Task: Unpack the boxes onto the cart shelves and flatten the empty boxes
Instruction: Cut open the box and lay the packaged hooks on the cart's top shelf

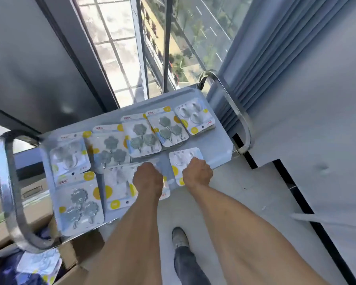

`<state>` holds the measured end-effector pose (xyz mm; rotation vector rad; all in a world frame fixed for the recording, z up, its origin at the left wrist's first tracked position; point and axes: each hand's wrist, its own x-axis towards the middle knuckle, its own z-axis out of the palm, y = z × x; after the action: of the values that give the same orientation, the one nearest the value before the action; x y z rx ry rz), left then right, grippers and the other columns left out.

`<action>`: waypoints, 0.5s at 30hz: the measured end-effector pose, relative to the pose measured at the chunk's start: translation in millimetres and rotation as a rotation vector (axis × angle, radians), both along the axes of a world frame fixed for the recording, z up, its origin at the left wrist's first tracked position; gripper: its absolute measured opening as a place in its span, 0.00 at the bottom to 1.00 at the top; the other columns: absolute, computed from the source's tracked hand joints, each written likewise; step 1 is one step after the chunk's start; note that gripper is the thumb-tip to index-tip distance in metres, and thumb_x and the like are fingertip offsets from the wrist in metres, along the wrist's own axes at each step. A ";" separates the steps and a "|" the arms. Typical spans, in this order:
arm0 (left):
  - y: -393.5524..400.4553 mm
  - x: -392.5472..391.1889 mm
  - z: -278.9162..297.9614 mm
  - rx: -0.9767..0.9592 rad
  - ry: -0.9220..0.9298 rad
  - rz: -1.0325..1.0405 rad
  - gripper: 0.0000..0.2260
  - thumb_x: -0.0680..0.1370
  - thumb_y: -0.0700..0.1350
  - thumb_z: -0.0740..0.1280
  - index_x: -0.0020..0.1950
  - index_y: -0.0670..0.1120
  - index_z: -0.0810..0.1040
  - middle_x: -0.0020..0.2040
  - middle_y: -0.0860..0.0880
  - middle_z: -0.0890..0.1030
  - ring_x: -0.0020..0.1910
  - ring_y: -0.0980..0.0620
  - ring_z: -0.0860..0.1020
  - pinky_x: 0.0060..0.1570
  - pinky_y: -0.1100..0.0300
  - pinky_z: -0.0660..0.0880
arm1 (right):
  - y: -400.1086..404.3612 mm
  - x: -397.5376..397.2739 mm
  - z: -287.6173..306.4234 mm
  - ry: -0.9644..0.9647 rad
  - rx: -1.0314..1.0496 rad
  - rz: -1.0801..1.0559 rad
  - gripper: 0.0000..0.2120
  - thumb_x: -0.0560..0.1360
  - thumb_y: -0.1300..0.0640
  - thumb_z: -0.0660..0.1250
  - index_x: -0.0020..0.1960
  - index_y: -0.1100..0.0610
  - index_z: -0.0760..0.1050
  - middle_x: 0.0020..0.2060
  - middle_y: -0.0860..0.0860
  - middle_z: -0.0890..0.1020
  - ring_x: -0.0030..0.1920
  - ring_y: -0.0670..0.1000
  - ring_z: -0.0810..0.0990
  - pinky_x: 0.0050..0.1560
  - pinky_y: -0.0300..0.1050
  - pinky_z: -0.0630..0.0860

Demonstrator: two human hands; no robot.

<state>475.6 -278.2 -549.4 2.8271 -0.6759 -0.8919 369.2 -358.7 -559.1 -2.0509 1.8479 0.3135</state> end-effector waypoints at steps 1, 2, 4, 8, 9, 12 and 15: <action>-3.1 -2.5 -4.5 0.016 -0.006 -0.022 0.10 0.81 0.43 0.60 0.59 0.42 0.77 0.59 0.42 0.79 0.59 0.43 0.78 0.51 0.56 0.73 | -2.2 -1.8 -6.2 0.014 0.010 0.007 0.09 0.75 0.60 0.64 0.54 0.55 0.77 0.53 0.55 0.81 0.55 0.57 0.81 0.50 0.47 0.76; -5.8 -4.4 -6.8 0.024 -0.011 -0.040 0.11 0.81 0.43 0.60 0.60 0.42 0.77 0.60 0.43 0.79 0.60 0.43 0.78 0.52 0.55 0.73 | -3.7 -2.7 -10.0 0.022 0.011 0.017 0.09 0.75 0.60 0.64 0.54 0.55 0.77 0.53 0.54 0.81 0.55 0.57 0.80 0.49 0.47 0.75; -12.6 -6.2 -11.7 0.020 -0.004 -0.044 0.11 0.82 0.45 0.60 0.61 0.42 0.76 0.61 0.42 0.78 0.61 0.43 0.77 0.54 0.54 0.73 | -7.2 0.3 -16.2 0.027 0.012 0.046 0.09 0.76 0.60 0.64 0.55 0.56 0.77 0.53 0.55 0.81 0.55 0.56 0.80 0.49 0.47 0.75; -29.3 -5.1 -15.9 -0.034 0.016 -0.060 0.15 0.84 0.49 0.58 0.63 0.40 0.74 0.63 0.40 0.75 0.62 0.43 0.75 0.56 0.54 0.70 | -18.2 9.9 -19.0 0.030 0.048 0.045 0.10 0.75 0.61 0.65 0.56 0.55 0.77 0.55 0.54 0.80 0.57 0.55 0.79 0.50 0.46 0.75; -30.5 -3.9 -16.5 -0.029 0.008 -0.065 0.15 0.84 0.49 0.58 0.64 0.41 0.73 0.64 0.40 0.75 0.62 0.43 0.75 0.56 0.54 0.70 | -20.5 10.8 -18.5 0.032 0.062 0.031 0.10 0.75 0.61 0.66 0.56 0.55 0.77 0.55 0.54 0.80 0.58 0.55 0.79 0.50 0.46 0.75; -24.8 -0.9 -12.7 0.005 -0.010 -0.065 0.15 0.84 0.48 0.57 0.65 0.42 0.73 0.65 0.41 0.73 0.62 0.42 0.75 0.56 0.53 0.71 | -18.7 10.4 -14.1 0.051 0.080 0.010 0.14 0.74 0.58 0.68 0.60 0.57 0.75 0.57 0.55 0.79 0.58 0.55 0.79 0.54 0.48 0.74; -9.8 5.0 -2.2 -0.004 -0.029 -0.071 0.13 0.82 0.45 0.57 0.63 0.42 0.73 0.64 0.42 0.73 0.60 0.41 0.76 0.54 0.52 0.72 | -6.7 14.7 -4.4 0.049 0.063 0.033 0.18 0.75 0.56 0.66 0.63 0.59 0.70 0.59 0.57 0.76 0.59 0.57 0.78 0.54 0.49 0.73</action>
<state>480.6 -288.0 -551.5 2.8345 -0.7855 -0.8606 383.9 -365.4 -563.5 -2.0502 1.8107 0.4290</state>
